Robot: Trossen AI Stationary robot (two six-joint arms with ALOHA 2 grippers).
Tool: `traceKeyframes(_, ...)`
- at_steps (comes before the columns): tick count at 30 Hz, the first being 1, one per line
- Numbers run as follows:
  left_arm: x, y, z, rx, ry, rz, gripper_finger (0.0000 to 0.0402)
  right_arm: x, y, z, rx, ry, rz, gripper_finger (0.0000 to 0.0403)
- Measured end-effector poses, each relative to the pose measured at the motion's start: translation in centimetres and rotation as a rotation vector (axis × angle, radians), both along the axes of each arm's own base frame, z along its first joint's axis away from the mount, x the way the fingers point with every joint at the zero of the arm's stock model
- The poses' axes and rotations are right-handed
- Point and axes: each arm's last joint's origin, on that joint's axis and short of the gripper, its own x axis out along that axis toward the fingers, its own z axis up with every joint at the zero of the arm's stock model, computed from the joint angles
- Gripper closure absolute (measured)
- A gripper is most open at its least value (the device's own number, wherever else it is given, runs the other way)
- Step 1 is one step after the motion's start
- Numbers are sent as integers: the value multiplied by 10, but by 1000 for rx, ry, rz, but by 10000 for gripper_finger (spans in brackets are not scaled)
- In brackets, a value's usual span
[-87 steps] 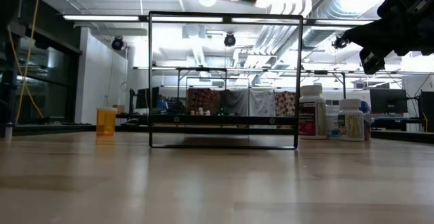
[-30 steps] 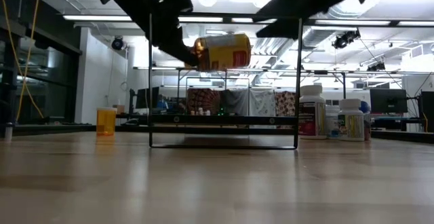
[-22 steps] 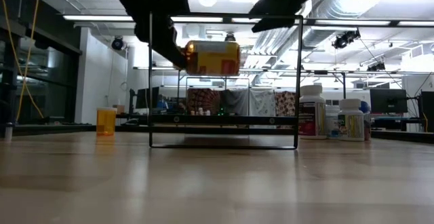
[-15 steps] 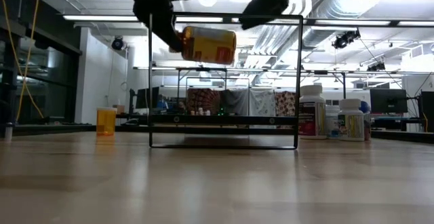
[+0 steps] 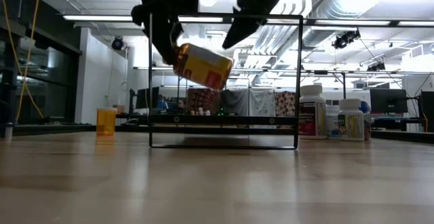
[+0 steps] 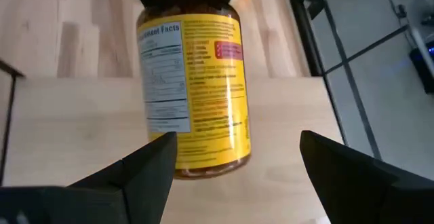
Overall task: Pick and place medicine bottles onto shelf by color
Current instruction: Put the big yellow medicine bottle on the shelf
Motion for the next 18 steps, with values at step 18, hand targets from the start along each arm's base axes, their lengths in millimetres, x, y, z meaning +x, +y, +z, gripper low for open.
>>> traceKeyframes(18,12,1,-1,101,-39,-88,188,21,-14,-35,16,58,-3,100)
